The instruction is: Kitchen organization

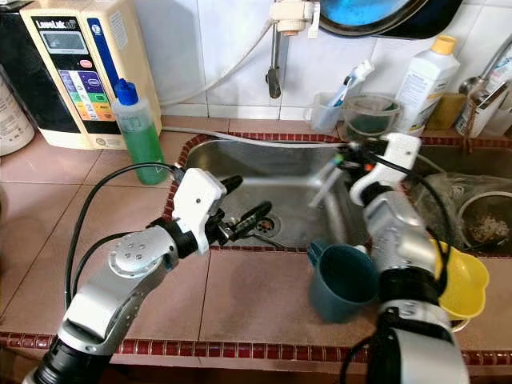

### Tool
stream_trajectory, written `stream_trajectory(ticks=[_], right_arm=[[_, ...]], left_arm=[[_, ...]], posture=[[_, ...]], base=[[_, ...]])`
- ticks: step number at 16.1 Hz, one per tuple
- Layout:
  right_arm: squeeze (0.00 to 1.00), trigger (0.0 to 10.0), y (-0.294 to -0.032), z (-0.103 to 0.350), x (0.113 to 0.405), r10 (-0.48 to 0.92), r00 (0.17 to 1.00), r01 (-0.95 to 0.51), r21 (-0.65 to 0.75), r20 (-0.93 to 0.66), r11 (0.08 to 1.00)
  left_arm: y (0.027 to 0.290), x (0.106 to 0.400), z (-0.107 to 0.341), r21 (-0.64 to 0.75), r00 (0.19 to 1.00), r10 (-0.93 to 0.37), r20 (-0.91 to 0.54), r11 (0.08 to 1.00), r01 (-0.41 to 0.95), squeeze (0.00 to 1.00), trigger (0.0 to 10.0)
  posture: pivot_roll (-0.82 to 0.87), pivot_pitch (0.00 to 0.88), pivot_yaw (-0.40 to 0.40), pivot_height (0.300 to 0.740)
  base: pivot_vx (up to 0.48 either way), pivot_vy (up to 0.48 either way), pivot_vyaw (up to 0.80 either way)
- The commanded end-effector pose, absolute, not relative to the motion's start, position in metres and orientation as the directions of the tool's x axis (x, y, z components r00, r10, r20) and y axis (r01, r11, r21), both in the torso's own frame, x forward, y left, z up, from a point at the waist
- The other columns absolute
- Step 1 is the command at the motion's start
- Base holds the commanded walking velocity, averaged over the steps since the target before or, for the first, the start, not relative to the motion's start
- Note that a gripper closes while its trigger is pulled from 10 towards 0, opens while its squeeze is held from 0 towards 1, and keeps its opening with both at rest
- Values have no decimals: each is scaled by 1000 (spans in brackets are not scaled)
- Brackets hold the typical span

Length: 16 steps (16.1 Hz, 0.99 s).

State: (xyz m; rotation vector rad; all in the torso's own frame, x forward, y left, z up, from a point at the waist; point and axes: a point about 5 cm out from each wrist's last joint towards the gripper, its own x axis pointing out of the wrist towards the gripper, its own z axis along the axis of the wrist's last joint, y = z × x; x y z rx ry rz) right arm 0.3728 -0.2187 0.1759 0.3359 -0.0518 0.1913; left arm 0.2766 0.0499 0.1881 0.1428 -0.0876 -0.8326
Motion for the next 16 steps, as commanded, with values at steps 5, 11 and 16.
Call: stream_trajectory(ticks=[5, 11, 16], right_arm=[[1000, 10000, -211, 182, 376, 215, 970, -244, 377, 116, 894], [1000, 10000, -211, 183, 376, 220, 967, -254, 385, 131, 887], [1000, 10000, -203, 204, 370, 253, 936, -325, 321, 246, 890]], left_arm=[[50, 274, 191, 171, 675, -737, 22, 668, 724, 0, 10000], [51, 275, 192, 172, 677, -736, 23, 670, 722, 0, 10000], [53, 279, 194, 189, 689, -724, 36, 682, 707, 0, 10000]], posture=[[-6, 79, 9, 740], [-7, 76, 12, 740], [-5, 66, 8, 740]], base=[[0, 0, 0], [0, 0, 0], [0, 0, 0]])
